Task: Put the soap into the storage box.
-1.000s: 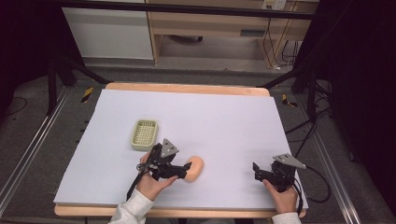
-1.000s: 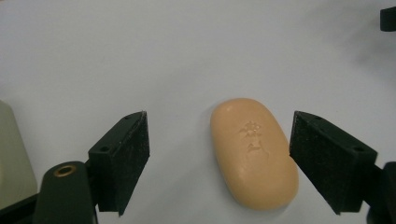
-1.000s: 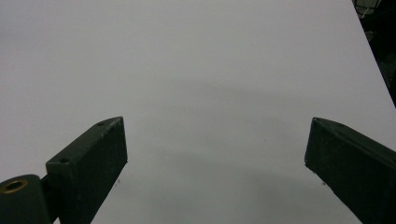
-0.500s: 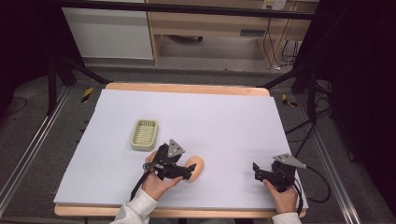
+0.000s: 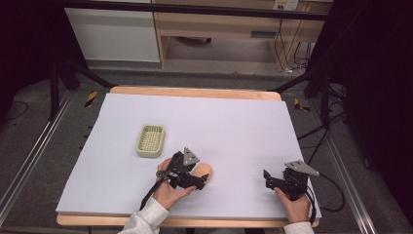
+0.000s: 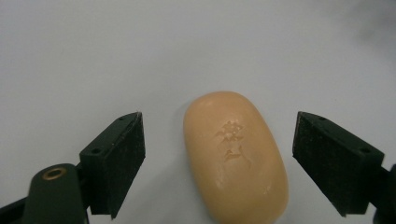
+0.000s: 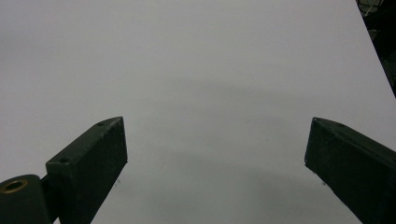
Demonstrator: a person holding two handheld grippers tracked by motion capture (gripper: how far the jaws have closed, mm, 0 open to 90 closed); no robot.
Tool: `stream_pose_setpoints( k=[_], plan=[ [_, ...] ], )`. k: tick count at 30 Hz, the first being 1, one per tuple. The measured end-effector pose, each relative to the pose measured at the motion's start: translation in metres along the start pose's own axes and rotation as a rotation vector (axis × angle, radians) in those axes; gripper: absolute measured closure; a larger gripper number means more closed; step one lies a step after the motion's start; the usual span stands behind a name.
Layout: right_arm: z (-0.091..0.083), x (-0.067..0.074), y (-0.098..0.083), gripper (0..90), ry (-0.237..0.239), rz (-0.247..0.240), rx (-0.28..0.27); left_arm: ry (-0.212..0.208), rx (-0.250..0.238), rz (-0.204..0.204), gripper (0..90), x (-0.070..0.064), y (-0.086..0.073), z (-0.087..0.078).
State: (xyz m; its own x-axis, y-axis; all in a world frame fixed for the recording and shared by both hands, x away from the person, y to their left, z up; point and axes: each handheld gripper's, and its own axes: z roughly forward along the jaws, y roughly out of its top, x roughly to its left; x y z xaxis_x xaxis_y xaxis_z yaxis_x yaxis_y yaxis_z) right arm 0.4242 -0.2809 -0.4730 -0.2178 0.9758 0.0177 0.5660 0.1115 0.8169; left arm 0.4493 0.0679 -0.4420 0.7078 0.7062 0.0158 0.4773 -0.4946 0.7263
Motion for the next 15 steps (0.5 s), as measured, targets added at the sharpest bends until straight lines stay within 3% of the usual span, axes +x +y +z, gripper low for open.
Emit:
stream_pose_setpoints(
  k=[15],
  plan=[
    [0.000, 0.000, 0.000, 6.1, 0.002, 0.000, 0.003, 0.001, 0.050, 0.010, 16.0, -0.005, 0.000, 0.013]
  ],
)
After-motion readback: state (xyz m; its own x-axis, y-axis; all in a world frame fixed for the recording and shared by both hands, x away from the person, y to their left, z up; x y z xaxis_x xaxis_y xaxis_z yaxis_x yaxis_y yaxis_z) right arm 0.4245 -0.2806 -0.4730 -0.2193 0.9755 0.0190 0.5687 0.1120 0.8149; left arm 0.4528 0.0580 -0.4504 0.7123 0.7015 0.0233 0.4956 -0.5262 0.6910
